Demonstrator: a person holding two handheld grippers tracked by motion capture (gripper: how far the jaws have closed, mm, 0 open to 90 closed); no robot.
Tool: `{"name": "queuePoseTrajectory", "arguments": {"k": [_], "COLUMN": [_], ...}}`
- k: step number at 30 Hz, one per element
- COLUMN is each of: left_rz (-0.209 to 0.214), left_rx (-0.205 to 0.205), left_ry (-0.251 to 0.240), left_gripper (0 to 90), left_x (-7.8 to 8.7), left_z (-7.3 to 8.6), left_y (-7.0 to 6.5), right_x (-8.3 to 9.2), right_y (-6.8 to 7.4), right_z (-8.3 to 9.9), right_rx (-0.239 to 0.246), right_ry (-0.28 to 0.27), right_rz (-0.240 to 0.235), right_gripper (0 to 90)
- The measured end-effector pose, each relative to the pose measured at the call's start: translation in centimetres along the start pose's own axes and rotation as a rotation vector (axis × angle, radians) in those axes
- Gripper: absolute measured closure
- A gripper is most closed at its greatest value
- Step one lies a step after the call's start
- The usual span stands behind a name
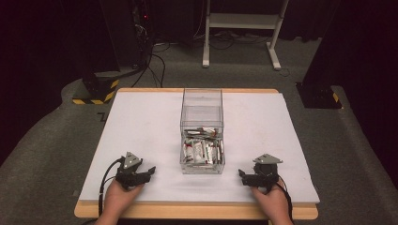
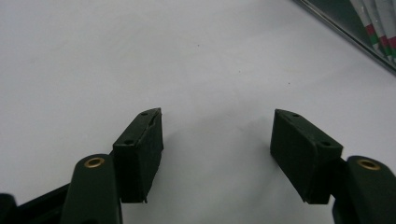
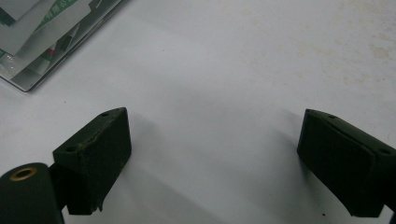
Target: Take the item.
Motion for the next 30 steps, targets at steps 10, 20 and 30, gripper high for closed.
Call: {"name": "queuePoseTrajectory", "arguments": {"k": [10,20,30], "left_rz": [0.000,-0.004,-0.002], "left_rx": [-0.002,-0.002,-0.016], "left_ry": [0.000,0.001,0.007], "left_gripper": [34.7,34.6,30.3], "left_x": [0.00,-0.01,-0.07], "left_z": [-0.01,-0.03,-0.06], "left_y": [0.01,-0.03,-0.19], "right_x": [-0.02,0.01,0.23], "right_y": [-0.06,-0.13,-0.50], "right_z": [0.00,-0.04,-0.11], "right_rx": [0.000,-0.008,-0.016], "right_ry": [-0.001,0.000,-0.013], "right_rz": [-0.006,-0.014,-0.018], "right_gripper": [9.4,9.6,9.4]}}
Point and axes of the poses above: each handheld gripper's, and its own axes: x roughly backward along the jaws, z roughly out of its underside, y roughly to its left, the point moved 3 cm from there along -x, roughly forward along the jaws, and after that the axes turned 6 degrees about x, right-handed, at the moved point
